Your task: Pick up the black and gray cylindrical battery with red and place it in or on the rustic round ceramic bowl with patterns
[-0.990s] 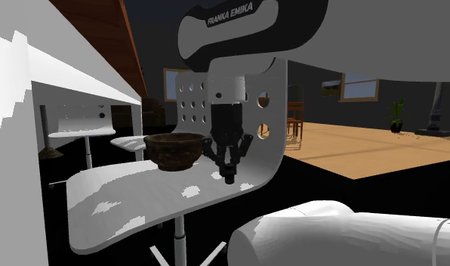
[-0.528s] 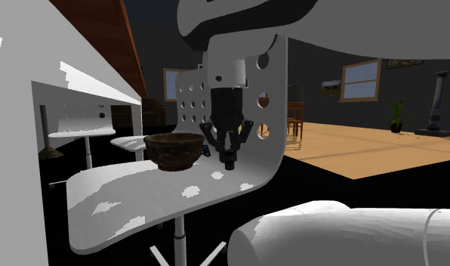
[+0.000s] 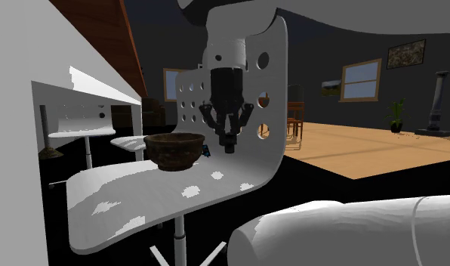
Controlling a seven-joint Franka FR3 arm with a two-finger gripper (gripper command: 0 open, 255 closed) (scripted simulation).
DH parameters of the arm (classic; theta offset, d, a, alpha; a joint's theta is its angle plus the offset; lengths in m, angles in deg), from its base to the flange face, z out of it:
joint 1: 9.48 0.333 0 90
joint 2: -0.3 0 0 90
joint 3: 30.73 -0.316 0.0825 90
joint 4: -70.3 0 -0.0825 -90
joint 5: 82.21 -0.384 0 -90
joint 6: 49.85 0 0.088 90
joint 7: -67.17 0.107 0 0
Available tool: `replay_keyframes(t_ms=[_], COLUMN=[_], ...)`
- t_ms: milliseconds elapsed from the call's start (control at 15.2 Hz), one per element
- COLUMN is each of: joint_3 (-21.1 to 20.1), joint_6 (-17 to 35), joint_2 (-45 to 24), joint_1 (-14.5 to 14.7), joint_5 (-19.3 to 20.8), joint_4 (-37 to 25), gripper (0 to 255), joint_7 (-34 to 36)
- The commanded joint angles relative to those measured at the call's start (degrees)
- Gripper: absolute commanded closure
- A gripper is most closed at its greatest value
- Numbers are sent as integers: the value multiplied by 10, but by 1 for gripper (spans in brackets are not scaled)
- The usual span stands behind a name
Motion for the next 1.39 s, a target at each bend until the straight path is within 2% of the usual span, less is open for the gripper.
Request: replay_keyframes(t_ms=[0,924,990,1320], joint_3=[1,5,5,-26], joint_6=[-12,-94,-95,-51], joint_2=[-11,-84,-85,-177], joint_1=[-1,-5,-5,-12], joint_5=[2,7,7,-8], joint_4=[-23,-178,-180,-229], gripper=[255,255,255,255], joint_7=[-1,0,0,27])
